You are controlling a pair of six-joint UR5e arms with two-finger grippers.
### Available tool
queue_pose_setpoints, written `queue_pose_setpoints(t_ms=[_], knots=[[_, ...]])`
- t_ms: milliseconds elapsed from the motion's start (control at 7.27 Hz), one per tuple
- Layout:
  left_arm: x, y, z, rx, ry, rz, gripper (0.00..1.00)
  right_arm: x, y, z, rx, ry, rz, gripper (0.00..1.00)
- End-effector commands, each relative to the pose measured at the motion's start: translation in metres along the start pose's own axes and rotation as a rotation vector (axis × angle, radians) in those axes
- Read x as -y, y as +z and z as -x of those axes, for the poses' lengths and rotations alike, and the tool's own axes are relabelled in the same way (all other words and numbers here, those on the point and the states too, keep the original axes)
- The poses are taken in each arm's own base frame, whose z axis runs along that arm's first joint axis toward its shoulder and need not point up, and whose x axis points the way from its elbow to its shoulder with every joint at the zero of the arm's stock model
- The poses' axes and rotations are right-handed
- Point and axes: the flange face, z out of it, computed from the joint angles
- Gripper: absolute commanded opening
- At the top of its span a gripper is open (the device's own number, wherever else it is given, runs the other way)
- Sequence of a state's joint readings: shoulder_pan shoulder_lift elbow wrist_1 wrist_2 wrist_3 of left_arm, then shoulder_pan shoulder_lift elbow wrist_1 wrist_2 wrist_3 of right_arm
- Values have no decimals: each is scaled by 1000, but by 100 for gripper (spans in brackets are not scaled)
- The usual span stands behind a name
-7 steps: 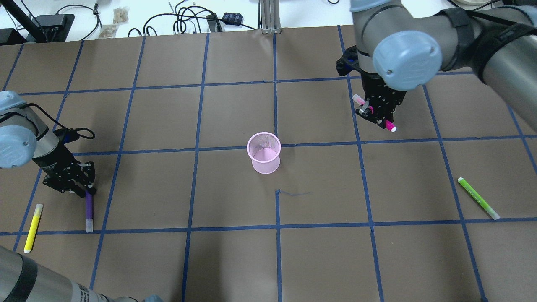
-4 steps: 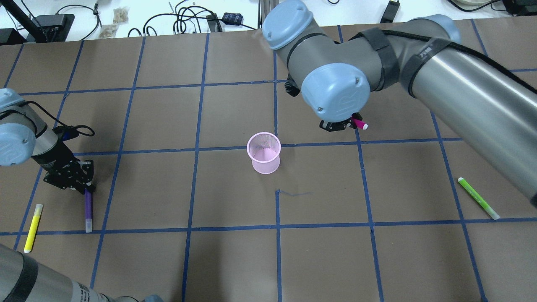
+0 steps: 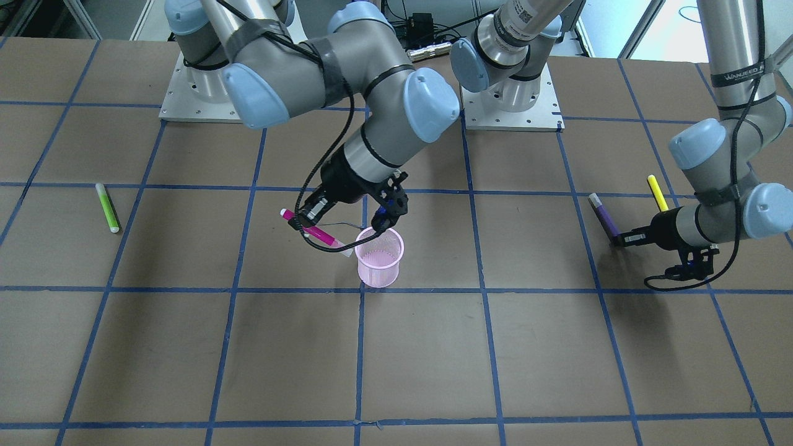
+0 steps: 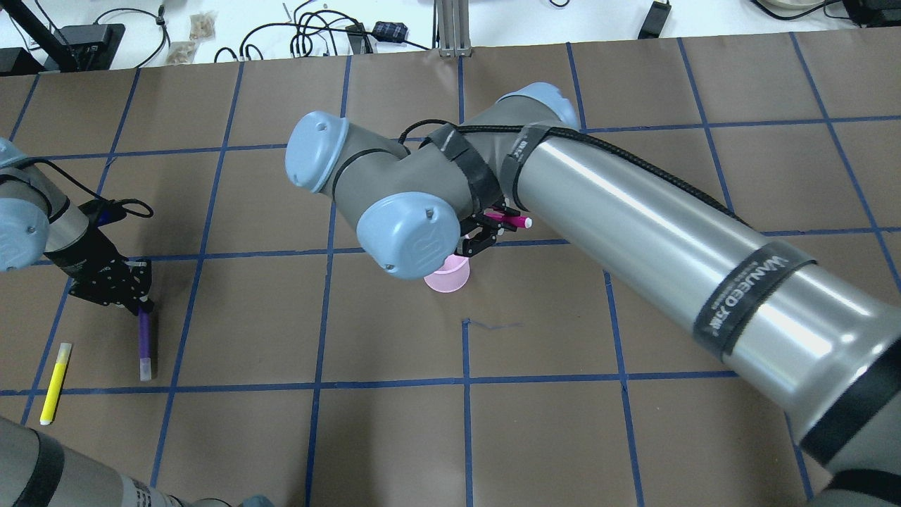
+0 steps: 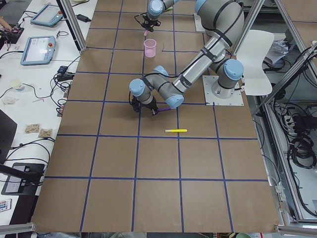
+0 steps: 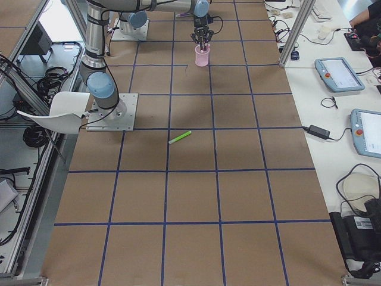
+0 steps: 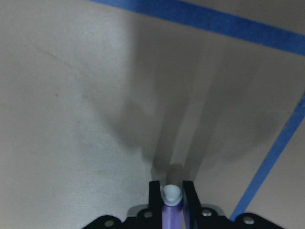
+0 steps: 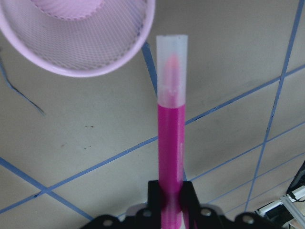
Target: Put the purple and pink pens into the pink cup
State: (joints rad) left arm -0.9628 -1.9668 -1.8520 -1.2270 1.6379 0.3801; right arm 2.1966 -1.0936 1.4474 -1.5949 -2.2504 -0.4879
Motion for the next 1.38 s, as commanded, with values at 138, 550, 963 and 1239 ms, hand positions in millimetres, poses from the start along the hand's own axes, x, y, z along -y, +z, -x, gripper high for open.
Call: queue_pose_setpoints(t_ms=[138, 550, 963, 1239], knots=[[-6, -84, -13, -45, 18, -44, 0, 24, -10, 32, -32, -120, 60, 0], [-28, -129, -57, -15, 67, -126, 0, 25, -9, 42, -19, -161, 95, 0], [-50, -159, -74, 4, 85, -189, 0, 47, 10, 51, -3, -184, 119, 0], [-70, -186, -118, 40, 118, -257, 0, 50, 10, 52, 9, -188, 113, 6]])
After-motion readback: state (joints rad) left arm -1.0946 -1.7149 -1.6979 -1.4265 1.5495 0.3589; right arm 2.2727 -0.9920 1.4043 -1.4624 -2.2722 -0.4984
